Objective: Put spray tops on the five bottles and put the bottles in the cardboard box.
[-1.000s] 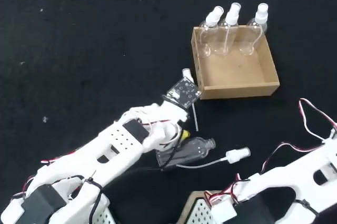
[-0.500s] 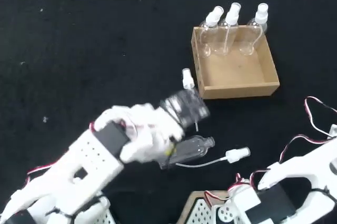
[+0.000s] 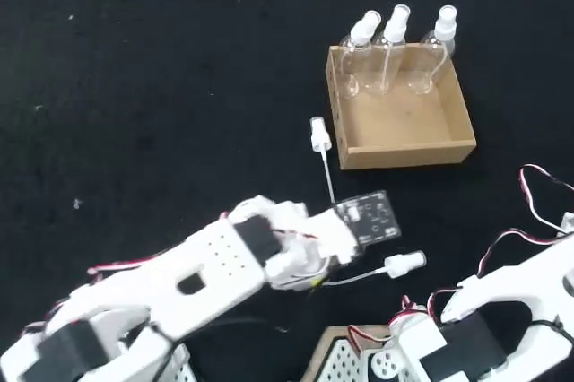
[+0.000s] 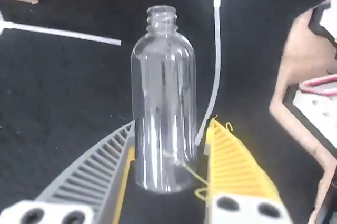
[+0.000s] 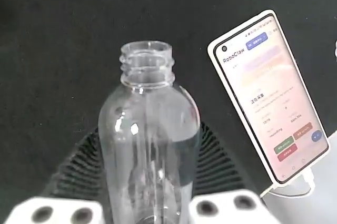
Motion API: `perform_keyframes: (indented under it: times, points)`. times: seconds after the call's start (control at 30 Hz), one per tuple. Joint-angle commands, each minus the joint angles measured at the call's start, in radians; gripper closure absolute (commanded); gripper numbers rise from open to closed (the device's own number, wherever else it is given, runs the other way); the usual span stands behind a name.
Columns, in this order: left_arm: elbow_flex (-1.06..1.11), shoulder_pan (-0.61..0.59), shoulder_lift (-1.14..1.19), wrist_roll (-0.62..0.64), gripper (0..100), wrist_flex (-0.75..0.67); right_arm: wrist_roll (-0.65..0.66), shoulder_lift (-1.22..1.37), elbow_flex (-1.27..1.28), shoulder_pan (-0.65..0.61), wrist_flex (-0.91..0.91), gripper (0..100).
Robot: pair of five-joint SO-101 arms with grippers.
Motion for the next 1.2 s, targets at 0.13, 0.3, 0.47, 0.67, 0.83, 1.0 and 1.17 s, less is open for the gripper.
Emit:
perform_keyframes:
  times: [0.13,0.3,0.47,0.67,0.83,1.0,1.17]
  points:
    - [-0.262,0.038,0.262,-0.009,79,0.044,-0.006,-0.004,-0.059,0.002,-0.018,98.7]
    - [-0.286,-0.015,0.376,-0.009,79,0.044,-0.006,-0.004,-0.059,0.0,-0.018,98.7]
    - [-0.265,-0.097,0.371,-0.018,79,0.06,-0.006,-0.004,-0.059,0.0,-0.018,98.6]
    - [-0.179,-0.171,0.324,-0.098,79,0.071,-0.006,-0.004,-0.059,0.0,-0.018,98.4]
    - [-0.127,-0.351,0.275,-0.117,79,0.074,-0.006,-0.004,-0.059,0.0,-0.018,98.4]
    - [-0.102,-0.59,0.175,-0.167,79,0.075,-0.006,-0.004,-0.059,0.0,-0.018,98.4]
    - [-0.14,-0.707,0.077,-0.199,79,0.172,-0.006,-0.004,-0.058,-0.017,-0.018,98.5]
